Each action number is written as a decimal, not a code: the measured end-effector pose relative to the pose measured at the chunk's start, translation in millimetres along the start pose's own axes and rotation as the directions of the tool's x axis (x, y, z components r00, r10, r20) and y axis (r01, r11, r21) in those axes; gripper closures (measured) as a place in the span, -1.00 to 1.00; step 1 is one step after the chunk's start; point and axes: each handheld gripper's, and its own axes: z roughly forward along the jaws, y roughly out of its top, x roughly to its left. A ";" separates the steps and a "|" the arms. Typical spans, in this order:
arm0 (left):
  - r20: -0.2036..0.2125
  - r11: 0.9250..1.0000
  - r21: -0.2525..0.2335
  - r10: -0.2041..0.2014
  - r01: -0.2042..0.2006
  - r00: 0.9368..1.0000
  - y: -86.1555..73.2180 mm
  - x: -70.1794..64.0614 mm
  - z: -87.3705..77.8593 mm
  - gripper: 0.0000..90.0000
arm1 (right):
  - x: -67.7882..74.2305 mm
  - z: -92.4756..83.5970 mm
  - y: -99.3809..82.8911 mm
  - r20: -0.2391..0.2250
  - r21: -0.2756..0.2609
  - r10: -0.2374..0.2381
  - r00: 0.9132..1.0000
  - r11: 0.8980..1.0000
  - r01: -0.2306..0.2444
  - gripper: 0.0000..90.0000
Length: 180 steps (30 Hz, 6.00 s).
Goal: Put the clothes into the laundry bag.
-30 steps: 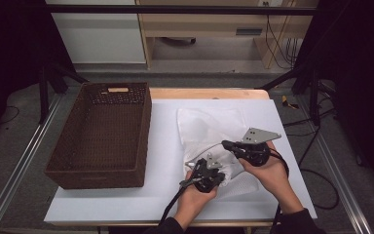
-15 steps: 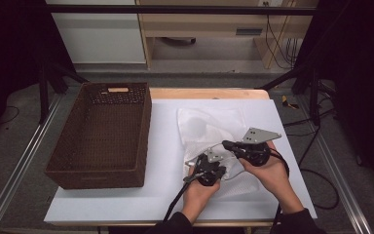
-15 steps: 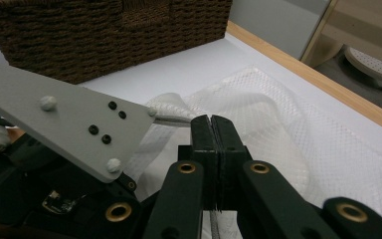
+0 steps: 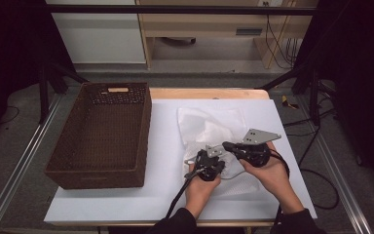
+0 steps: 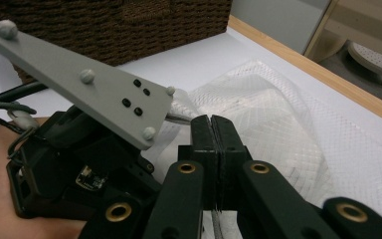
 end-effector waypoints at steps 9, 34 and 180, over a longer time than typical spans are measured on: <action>-0.015 1.000 -0.012 -0.002 0.002 1.000 1.2 3.0 2.7 1.00 | 0.5 1.3 -1.4 -0.004 0.005 -0.003 1.000 1.000 0.003 1.00; -0.037 0.999 -0.019 -0.027 0.026 0.999 8.1 9.4 9.0 1.00 | 1.5 9.8 -14.8 -0.013 0.058 0.003 1.000 0.998 -0.003 1.00; -0.122 0.989 -0.140 0.035 -0.052 0.992 -37.3 44.4 -165.3 1.00 | 26.4 17.6 -16.3 -0.060 0.115 -0.059 0.996 0.991 0.065 1.00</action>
